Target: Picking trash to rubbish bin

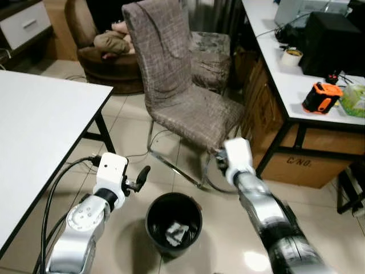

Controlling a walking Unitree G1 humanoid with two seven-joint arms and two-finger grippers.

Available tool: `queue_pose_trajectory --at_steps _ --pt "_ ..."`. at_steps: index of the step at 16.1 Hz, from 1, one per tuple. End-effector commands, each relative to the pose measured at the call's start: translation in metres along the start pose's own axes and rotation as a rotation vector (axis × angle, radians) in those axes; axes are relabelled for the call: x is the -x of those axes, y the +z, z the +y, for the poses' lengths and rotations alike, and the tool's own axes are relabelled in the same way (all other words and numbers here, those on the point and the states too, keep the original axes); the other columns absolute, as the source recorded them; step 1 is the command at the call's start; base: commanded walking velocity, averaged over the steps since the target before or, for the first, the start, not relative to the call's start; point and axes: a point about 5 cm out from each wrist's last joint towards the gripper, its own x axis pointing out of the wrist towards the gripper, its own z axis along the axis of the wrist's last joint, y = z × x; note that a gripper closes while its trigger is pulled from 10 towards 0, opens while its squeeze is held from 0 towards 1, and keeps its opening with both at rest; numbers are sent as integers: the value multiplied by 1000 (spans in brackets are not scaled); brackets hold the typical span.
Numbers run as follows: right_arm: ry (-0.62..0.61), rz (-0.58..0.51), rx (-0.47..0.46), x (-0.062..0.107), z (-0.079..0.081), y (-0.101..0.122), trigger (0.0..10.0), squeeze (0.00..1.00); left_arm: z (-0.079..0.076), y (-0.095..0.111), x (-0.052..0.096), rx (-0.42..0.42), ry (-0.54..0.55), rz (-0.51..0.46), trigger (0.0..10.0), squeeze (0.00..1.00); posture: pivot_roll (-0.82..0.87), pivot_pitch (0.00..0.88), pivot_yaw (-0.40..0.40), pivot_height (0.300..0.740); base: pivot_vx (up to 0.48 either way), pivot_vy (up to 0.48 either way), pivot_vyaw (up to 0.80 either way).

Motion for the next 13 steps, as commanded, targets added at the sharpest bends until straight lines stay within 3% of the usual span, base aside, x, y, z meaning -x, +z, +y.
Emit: queue_pose_trajectory --at_steps 1,4,7,13 --pt "-60 -83 -41 8 -12 15 10000 0 0 -5 1 26 28 17 10000 0 -68 8 -31 740 0 0 0" --pt "-119 -121 -55 44 -29 11 10000 0 -5 -3 2 57 44 3 10000 0 -80 6 -16 740 0 0 0" --pt "-138 -104 -77 69 -34 9 10000 0 -5 8 1 26 35 -20 10000 0 -78 4 -7 740 0 0 0" --pt "-112 -75 -111 84 -16 17 10000 0 -5 29 -1 -37 32 -73 10000 0 -67 0 -2 740 -239 0 0"
